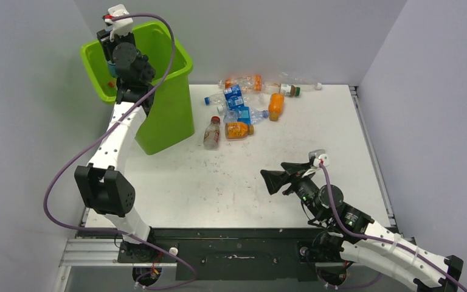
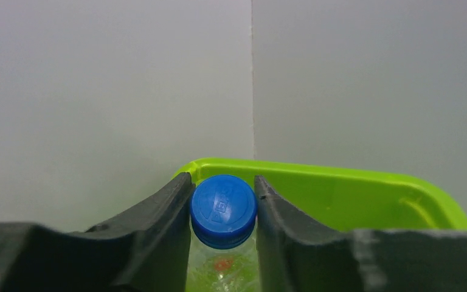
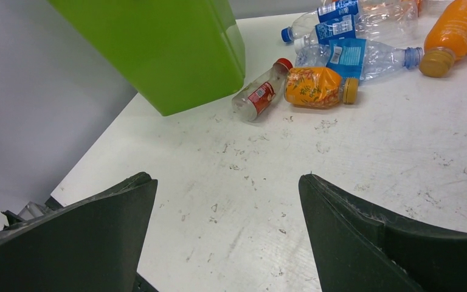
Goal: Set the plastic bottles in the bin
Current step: Place the plastic bottle in the trash bin.
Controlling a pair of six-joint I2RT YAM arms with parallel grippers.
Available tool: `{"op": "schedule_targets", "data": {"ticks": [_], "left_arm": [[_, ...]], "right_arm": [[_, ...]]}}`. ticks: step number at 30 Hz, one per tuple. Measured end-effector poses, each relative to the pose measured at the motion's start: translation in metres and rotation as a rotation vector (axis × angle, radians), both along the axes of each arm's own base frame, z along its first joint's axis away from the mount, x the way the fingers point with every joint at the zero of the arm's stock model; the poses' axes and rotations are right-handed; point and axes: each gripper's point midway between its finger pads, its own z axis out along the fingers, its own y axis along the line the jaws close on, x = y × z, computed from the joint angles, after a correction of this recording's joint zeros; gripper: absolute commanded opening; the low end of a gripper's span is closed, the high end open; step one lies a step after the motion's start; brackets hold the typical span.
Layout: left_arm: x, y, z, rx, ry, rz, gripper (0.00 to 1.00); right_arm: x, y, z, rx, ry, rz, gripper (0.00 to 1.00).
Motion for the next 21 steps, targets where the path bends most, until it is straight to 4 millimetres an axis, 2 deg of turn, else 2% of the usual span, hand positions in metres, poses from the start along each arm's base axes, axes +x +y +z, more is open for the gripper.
{"op": "schedule_targets", "data": {"ticks": [1, 4, 6, 8, 10, 13, 17, 19, 21], "left_arm": [[0.003, 0.003, -0.007, -0.014, 0.008, 0.007, 0.63], [0.012, 0.005, -0.024, -0.042, 0.045, 0.009, 0.99], [0.014, 0.001, -0.028, -0.06, 0.049, -0.008, 0.96], [0.013, -0.008, -0.018, -0.073, 0.03, -0.036, 0.96], [0.01, -0.025, 0.001, -0.073, 0.0, -0.081, 0.96], [-0.008, -0.069, 0.041, -0.069, -0.065, -0.212, 0.96], [-0.061, -0.149, 0.085, -0.044, -0.129, -0.511, 0.96], [-0.1, -0.192, 0.094, -0.022, -0.143, -0.719, 0.96], [-0.137, -0.223, 0.093, -0.008, -0.147, -0.9, 0.96]], "right_arm": [[0.0, 0.0, -0.001, -0.005, 0.0, -0.001, 0.9], [0.002, 0.001, -0.007, -0.031, 0.012, -0.005, 0.9], [0.003, 0.001, -0.014, -0.054, 0.025, -0.007, 0.9], [0.003, 0.002, -0.018, -0.068, 0.033, -0.007, 0.9], [0.003, 0.001, -0.019, -0.072, 0.037, -0.007, 0.9], [0.003, 0.001, -0.019, -0.071, 0.04, -0.013, 0.9], [0.006, -0.002, -0.018, -0.048, 0.051, -0.042, 0.9], [0.008, -0.005, -0.018, -0.039, 0.063, -0.066, 0.9], [0.011, -0.007, -0.022, -0.049, 0.084, -0.095, 0.9]]}}
